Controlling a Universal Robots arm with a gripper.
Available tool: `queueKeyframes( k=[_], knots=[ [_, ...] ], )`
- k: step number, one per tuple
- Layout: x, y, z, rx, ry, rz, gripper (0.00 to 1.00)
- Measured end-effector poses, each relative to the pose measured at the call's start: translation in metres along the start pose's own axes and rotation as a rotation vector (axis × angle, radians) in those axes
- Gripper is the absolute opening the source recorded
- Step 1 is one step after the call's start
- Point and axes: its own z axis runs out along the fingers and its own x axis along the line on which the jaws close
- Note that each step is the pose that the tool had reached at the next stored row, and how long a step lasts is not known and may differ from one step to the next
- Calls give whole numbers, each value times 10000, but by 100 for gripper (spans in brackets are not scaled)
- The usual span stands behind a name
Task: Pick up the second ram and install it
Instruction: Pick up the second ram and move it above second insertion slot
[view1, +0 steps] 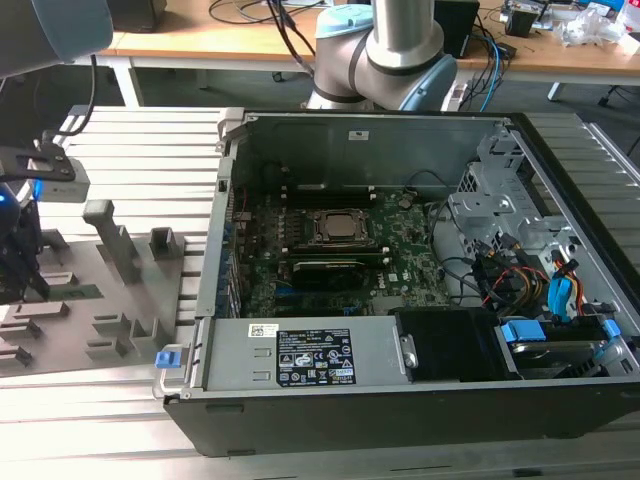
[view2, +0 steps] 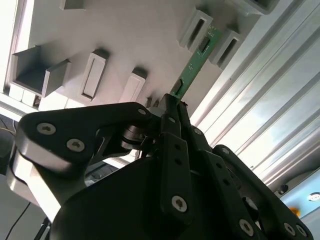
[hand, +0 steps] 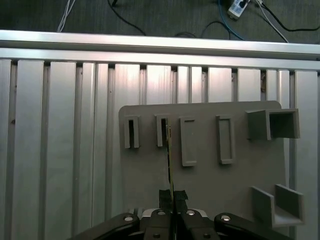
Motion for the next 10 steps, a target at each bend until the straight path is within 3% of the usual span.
queueKeyframes(
  k=[10],
  knots=[
    [-7,7,-152,0,0,0,14]
  ],
)
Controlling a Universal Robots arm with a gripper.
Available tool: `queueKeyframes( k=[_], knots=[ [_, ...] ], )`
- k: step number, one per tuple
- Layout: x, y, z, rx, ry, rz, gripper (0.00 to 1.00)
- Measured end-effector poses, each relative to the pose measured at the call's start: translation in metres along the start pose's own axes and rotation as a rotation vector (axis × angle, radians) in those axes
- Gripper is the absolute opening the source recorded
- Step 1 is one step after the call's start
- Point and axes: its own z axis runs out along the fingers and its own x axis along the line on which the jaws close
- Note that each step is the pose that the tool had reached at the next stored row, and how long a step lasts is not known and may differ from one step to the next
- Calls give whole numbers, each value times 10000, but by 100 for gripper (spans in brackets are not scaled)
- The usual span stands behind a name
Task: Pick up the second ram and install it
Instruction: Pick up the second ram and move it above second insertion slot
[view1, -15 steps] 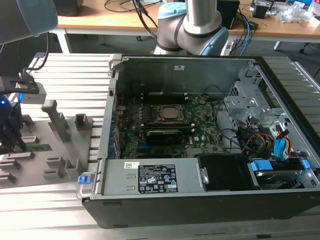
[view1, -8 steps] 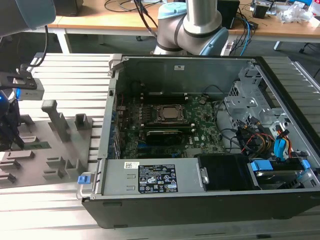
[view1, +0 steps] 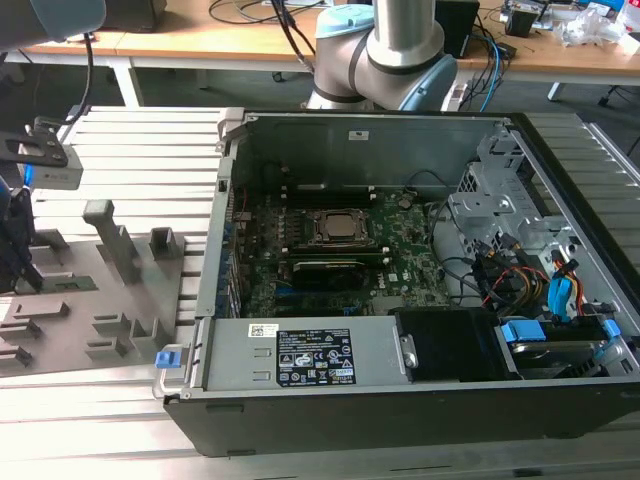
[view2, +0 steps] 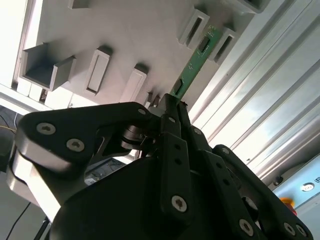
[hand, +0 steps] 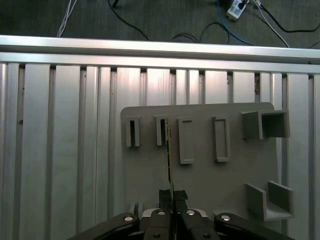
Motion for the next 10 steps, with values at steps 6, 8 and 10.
queueKeyframes(
  k=[6,8,10],
  knots=[
    [-5,5,-108,0,0,0,14],
    [-6,6,-141,0,0,0,14],
    [-8,7,-172,1,0,0,14]
  ],
)
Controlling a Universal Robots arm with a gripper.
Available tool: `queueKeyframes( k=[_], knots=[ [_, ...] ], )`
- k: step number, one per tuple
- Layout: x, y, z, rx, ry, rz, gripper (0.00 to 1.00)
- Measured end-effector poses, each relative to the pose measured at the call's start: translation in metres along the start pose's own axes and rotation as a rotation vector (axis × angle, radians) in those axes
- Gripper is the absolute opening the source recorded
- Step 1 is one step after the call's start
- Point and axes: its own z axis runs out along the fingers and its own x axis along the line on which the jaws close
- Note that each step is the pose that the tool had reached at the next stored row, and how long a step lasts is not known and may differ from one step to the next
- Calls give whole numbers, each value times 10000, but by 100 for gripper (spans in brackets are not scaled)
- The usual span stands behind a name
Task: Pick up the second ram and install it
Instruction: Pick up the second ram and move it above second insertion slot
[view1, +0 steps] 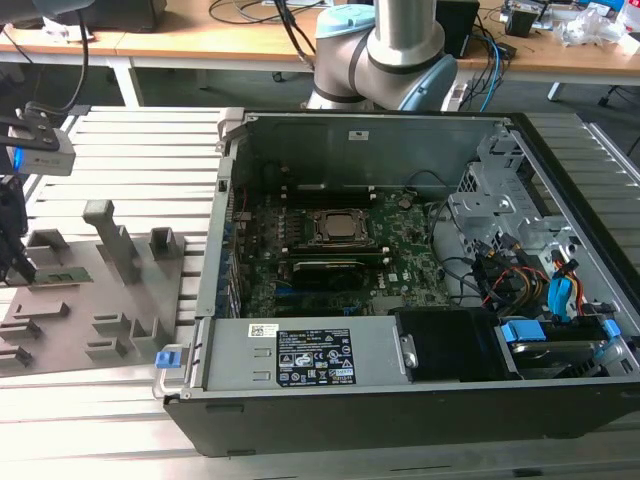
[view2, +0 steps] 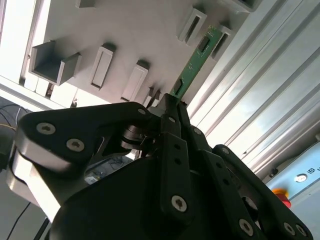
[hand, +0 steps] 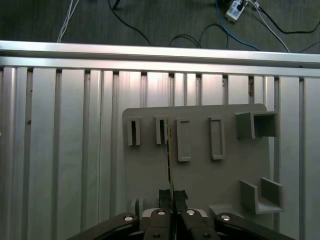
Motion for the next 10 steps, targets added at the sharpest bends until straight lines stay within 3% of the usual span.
queueKeyframes(
  k=[10],
  knots=[
    [-6,5,-141,0,1,0,14]
  ],
)
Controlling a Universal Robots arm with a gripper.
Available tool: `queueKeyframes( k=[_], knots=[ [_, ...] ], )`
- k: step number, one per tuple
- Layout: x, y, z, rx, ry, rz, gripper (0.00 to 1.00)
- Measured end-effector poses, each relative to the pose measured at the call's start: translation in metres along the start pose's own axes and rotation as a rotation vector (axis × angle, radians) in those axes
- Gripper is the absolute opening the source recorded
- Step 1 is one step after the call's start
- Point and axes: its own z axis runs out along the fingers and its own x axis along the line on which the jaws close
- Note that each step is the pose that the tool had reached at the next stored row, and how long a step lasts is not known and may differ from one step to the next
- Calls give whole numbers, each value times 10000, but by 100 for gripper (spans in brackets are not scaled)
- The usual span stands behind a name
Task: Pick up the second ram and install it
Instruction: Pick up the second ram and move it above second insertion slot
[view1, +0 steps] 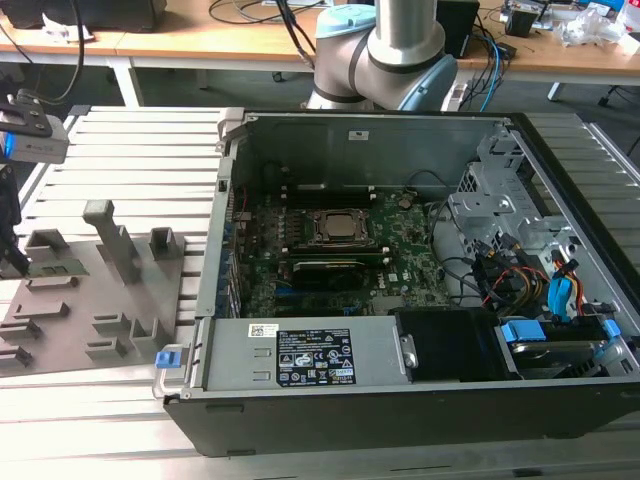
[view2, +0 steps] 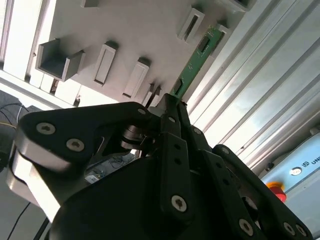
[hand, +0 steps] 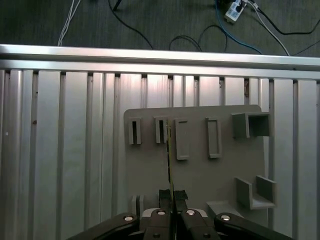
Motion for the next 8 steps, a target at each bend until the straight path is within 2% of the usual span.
queueKeyframes(
  k=[8],
  knots=[
    [-7,5,-158,0,0,0,14]
  ],
)
